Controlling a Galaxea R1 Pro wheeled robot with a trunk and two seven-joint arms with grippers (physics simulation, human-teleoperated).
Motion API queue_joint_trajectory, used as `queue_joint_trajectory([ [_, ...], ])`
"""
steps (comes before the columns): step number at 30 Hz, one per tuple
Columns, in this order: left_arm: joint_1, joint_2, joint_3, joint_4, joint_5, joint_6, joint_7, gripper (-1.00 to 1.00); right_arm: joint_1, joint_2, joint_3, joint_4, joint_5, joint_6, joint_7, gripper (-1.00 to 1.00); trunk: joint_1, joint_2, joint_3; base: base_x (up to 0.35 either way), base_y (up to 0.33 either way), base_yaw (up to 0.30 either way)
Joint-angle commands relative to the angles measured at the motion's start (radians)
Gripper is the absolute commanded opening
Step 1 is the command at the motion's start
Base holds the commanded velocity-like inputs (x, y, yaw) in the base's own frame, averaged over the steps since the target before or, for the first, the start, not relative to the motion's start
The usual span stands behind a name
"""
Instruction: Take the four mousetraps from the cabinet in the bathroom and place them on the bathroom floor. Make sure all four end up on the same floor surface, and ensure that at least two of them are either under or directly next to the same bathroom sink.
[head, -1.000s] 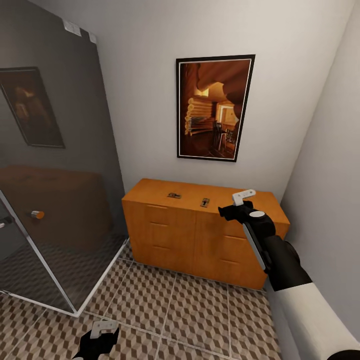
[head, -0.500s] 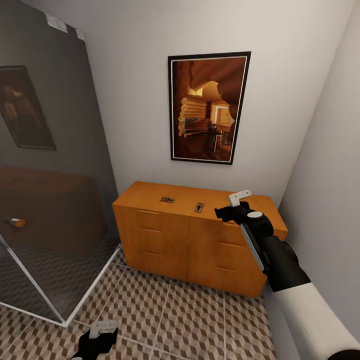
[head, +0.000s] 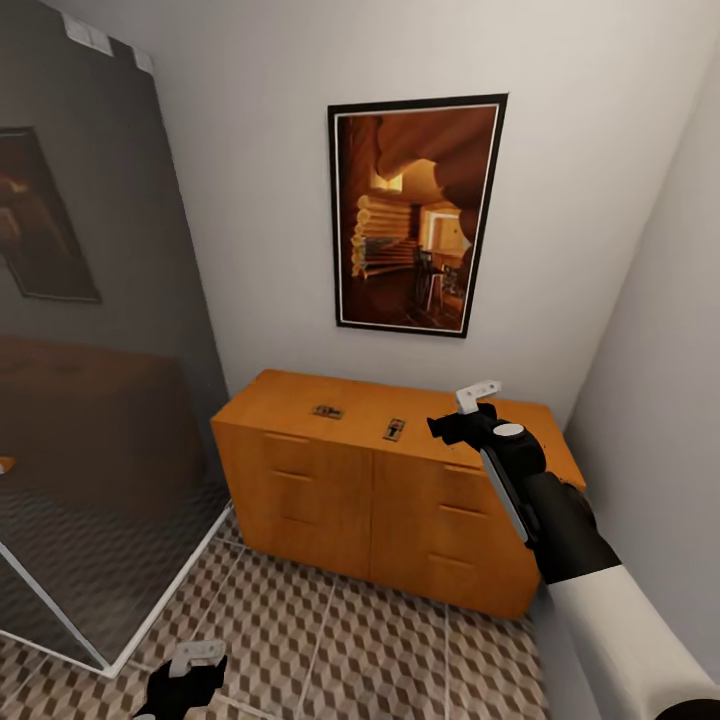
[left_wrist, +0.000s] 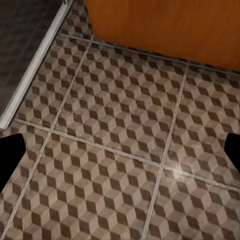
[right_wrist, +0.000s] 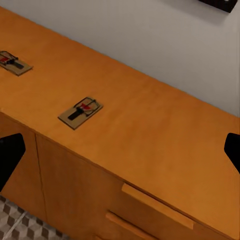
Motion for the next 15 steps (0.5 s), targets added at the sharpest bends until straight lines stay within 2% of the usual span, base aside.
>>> queue_joint_trajectory([
  [1, -0.002, 0.0, -0.009, 0.004, 0.009, -0.007, -0.002, 1.0, -0.001, -0.001, 0.001, -0.001, 0.009, 0.005, 0.007, 1.0, 0.001, -0.002, -0.003, 0.167, -0.006, 0.208],
  [10, -0.002, 0.004, -0.007, 0.004, 0.009, -0.006, -0.002, 1.0, -0.001, -0.002, 0.001, 0.0, 0.009, 0.005, 0.009, 1.0, 0.001, -0.002, -0.007, 0.157, -0.002, 0.255],
  [15, -0.002, 0.003, -0.008, 0.004, 0.009, -0.006, -0.002, 1.0, -0.001, -0.002, 0.001, 0.0, 0.009, 0.005, 0.009, 1.0, 0.001, -0.002, -0.01, 0.062, 0.0, 0.269],
])
